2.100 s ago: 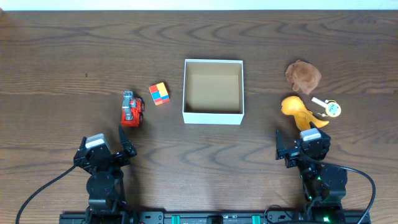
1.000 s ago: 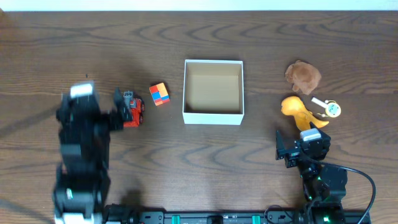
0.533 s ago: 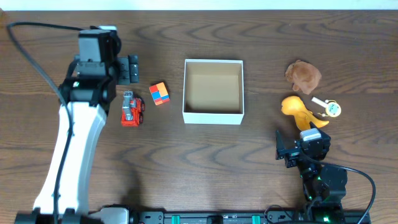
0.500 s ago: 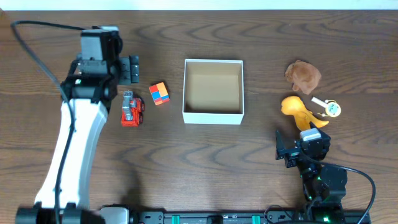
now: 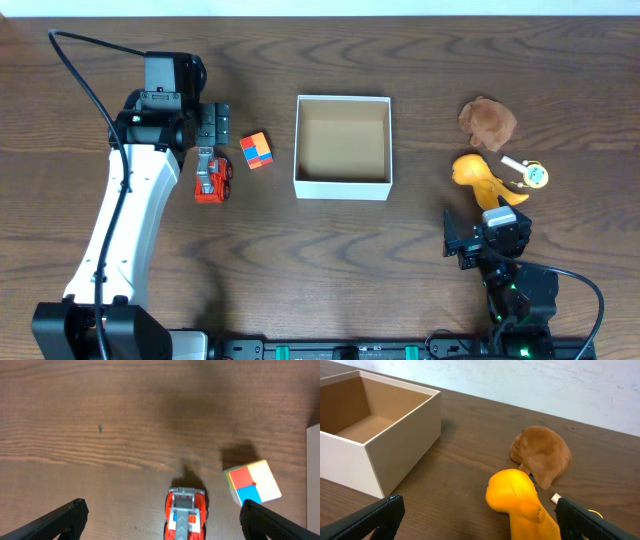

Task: Pack container
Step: 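Lower the left gripper over the red fire truck and close on it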

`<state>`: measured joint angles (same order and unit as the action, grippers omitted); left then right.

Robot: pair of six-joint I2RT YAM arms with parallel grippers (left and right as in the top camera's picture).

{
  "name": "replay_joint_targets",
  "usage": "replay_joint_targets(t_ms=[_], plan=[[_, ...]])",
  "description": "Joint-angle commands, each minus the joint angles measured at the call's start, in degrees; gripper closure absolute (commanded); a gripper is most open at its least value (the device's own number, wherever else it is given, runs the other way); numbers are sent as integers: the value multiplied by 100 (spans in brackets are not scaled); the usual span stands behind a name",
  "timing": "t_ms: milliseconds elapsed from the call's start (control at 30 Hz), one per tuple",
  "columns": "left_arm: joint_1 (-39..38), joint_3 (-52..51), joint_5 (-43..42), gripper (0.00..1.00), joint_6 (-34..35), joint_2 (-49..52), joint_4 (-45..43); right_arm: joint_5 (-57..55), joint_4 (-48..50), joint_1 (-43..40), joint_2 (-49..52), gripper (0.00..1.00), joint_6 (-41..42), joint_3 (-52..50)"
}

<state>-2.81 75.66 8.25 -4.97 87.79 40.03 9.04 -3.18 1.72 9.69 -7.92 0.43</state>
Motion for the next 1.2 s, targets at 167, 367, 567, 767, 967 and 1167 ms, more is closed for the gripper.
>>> replay_joint_targets(t_ms=[167, 367, 567, 767, 967, 1167], plan=[[28, -212, -13, 2, 90, 142, 155, 39, -17, -68, -31, 1, 61, -11], [28, -435, -13, 2, 271, 632, 17, 39, -20, -68, -31, 1, 61, -11], [28, -435, -13, 2, 269, 1344, -238, 39, -17, -68, -31, 1, 61, -11], [118, -435, -15, 2, 382, 1799, -295, 39, -20, -68, -31, 1, 61, -11], [258, -435, -168, 2, 656, 1950, -138, 39, -20, -68, -31, 1, 61, -11], [280, -435, -898, 2, 428, 1950, -129, 39, -20, -68, -31, 1, 61, -11]])
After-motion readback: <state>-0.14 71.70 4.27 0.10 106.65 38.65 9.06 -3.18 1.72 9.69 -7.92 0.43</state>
